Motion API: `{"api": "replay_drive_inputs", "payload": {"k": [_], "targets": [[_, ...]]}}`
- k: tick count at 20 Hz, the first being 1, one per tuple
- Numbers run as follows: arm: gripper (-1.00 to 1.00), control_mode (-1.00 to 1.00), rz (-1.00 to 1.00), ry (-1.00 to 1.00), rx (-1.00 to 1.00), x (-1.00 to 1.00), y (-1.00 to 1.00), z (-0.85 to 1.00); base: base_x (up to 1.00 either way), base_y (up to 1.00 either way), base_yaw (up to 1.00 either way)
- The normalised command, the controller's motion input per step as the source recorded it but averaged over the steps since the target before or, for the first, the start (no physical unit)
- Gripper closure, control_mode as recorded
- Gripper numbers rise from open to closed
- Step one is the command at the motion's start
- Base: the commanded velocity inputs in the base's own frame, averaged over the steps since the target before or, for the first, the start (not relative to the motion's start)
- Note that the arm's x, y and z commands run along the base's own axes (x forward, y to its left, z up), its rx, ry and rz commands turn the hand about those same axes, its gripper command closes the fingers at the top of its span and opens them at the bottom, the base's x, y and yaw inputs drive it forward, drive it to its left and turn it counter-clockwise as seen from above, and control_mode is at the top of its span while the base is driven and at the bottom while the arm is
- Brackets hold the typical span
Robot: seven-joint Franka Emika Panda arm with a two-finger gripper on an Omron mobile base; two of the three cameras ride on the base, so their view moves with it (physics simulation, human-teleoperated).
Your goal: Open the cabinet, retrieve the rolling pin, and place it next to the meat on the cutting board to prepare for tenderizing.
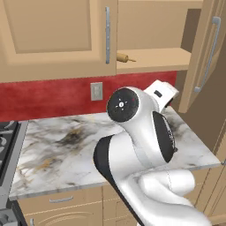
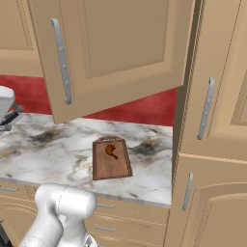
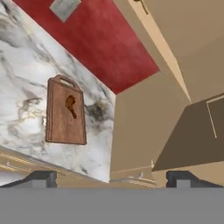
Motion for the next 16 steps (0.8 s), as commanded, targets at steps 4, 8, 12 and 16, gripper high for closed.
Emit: {"api": "replay_drive_inputs", "payload": {"k": [4,8,12,16], "targets": [[-1.0,-1.0,-0.21,0.03,-0.1,0.17,-0.31,0.0,0.0,0.0,0.0],[-1.0,-1.0,-0.1,0.0,-0.09,0.14,-0.12,-0.12,0.0,0.0,0.0],[-1.0,-1.0,0.0,-0.08,-0.12,0.09,0.0,-0.18,0.0,0.0,0.0],[-1.0,-1.0,0.01,-0.11,-0.14,0.14,0.0,-0.11,0.0,0.0,0.0]]}}
